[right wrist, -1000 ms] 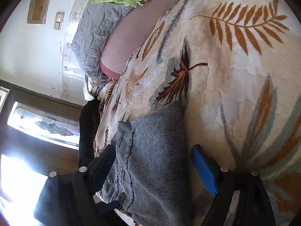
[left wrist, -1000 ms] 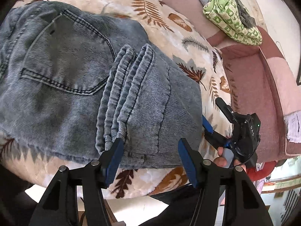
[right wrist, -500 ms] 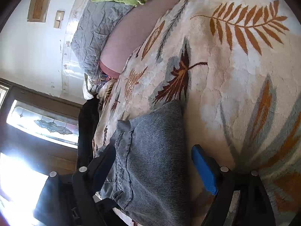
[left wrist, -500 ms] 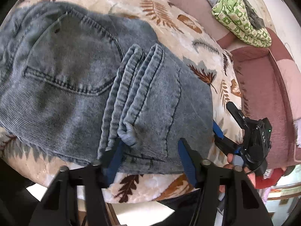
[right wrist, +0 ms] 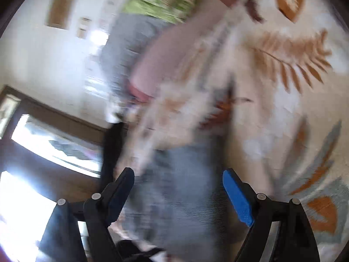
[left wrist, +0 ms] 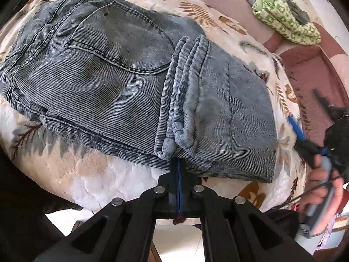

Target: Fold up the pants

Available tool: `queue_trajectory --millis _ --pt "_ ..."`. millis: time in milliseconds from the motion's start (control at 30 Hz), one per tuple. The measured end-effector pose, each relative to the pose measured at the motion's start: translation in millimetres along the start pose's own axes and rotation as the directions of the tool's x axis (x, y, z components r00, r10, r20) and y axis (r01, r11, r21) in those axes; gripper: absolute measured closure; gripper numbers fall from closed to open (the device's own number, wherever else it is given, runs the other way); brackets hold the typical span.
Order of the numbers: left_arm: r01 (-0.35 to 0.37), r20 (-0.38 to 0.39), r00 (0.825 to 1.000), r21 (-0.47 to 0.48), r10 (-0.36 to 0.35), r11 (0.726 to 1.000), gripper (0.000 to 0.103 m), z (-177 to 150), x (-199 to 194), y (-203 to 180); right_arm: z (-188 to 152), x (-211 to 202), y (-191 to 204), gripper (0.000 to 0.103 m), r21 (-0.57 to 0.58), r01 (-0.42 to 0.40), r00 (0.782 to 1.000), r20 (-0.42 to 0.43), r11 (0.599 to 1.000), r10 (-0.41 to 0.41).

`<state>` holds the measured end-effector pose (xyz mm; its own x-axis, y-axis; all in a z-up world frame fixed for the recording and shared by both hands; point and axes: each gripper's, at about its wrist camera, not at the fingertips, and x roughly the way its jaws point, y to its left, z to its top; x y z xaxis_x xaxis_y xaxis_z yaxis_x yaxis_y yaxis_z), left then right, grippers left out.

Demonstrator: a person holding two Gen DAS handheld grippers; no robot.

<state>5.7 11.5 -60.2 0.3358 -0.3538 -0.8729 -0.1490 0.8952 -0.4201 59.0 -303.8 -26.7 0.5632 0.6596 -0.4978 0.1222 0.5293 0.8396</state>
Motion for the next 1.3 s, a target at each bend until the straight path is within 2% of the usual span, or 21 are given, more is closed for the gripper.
queue_trajectory --millis 67,133,200,267,300,367,400,433,467,567,600,667,700,733,800,900,1000,1100,1167,1233,1300 --pt "0.011 -0.012 1.000 0.001 -0.011 1.000 0.101 2 0 3 -7 4 14 0.016 -0.018 -0.054 0.998 -0.033 0.998 0.053" --pt "0.032 -0.022 0.999 -0.004 -0.032 0.999 0.101 6 -3 8 -25 33 11 0.015 -0.014 -0.086 0.982 -0.172 0.996 0.082" --pt "0.039 -0.021 0.999 0.015 -0.039 0.999 0.101 7 -14 9 -43 65 -9 0.016 -0.008 0.050 0.952 -0.303 0.999 -0.051" --pt "0.076 0.028 0.997 0.056 -0.078 0.996 0.098 7 -38 1 -49 64 -9 0.015 -0.042 0.029 0.963 -0.268 0.999 -0.039" --pt "0.086 0.068 0.993 0.094 -0.092 0.992 0.093 10 -51 -6 -46 62 -6 0.015 -0.036 0.029 0.958 -0.285 0.999 -0.038" --pt "0.094 0.142 0.983 0.172 -0.119 0.981 0.068 19 -71 -24 -45 63 -11 0.015 0.002 0.023 0.957 -0.290 1.000 -0.021" --pt "0.106 0.182 0.972 0.210 -0.146 0.972 0.046 24 -77 -33 -44 62 -13 0.015 0.024 0.015 0.958 -0.288 1.000 -0.007" --pt "0.105 0.218 0.963 0.246 -0.161 0.964 0.040 30 -76 -41 -41 60 -13 0.015 0.040 0.012 0.957 -0.291 0.999 0.000" --pt "0.077 0.223 0.965 0.266 -0.139 0.961 0.040 35 -68 -46 -38 58 -12 0.015 0.055 0.008 0.956 -0.292 0.998 0.008" --pt "-0.051 0.106 0.994 0.287 0.021 0.956 0.042 48 -4 -42 -15 48 3 0.015 0.046 -0.040 0.966 -0.255 0.998 0.050" --pt "-0.094 0.065 0.995 0.287 0.079 0.953 0.050 48 15 -34 -7 46 7 0.015 0.046 -0.047 0.967 -0.247 0.998 0.057" --pt "-0.170 0.158 0.980 0.350 0.121 0.921 0.049 43 14 -37 11 52 12 0.015 0.052 -0.078 0.965 -0.246 0.996 0.088" --pt "-0.182 0.157 0.979 0.358 0.133 0.916 0.049 41 15 -38 18 59 11 0.015 0.059 -0.082 0.963 -0.253 0.995 0.094" --pt "-0.183 0.161 0.978 0.355 0.133 0.917 0.048 42 16 -38 27 71 7 0.015 0.052 -0.053 0.964 -0.257 0.997 0.065" --pt "-0.185 0.162 0.978 0.357 0.134 0.915 0.048 42 17 -35 39 107 -21 0.016 0.049 0.108 0.953 -0.290 0.993 -0.089" --pt "-0.193 0.173 0.975 0.368 0.137 0.910 0.047 37 15 -39 49 106 -31 0.017 0.148 0.072 0.967 -0.252 0.986 -0.033" --pt "-0.192 0.184 0.974 0.378 0.130 0.906 0.047 37 17 -38 44 86 -2 0.016 0.061 0.095 0.968 -0.237 0.994 -0.078" --pt "-0.180 0.179 0.977 0.377 0.119 0.908 0.047 34 15 -37 19 64 14 0.016 0.048 0.032 0.967 -0.255 0.998 -0.019" --pt "-0.169 0.176 0.978 0.373 0.109 0.912 0.047 34 14 -35 -6 55 8 0.012 0.047 0.065 0.962 -0.268 0.997 -0.050" --pt "-0.169 0.179 0.978 0.374 0.108 0.912 0.046 34 15 -36 -29 70 -17 0.011 0.060 0.126 0.933 -0.346 0.990 -0.098" --pt "-0.182 0.181 0.976 0.392 0.118 0.902 0.046 34 14 -40 -28 59 -10 0.012 0.054 0.106 0.947 -0.309 0.993 -0.085"
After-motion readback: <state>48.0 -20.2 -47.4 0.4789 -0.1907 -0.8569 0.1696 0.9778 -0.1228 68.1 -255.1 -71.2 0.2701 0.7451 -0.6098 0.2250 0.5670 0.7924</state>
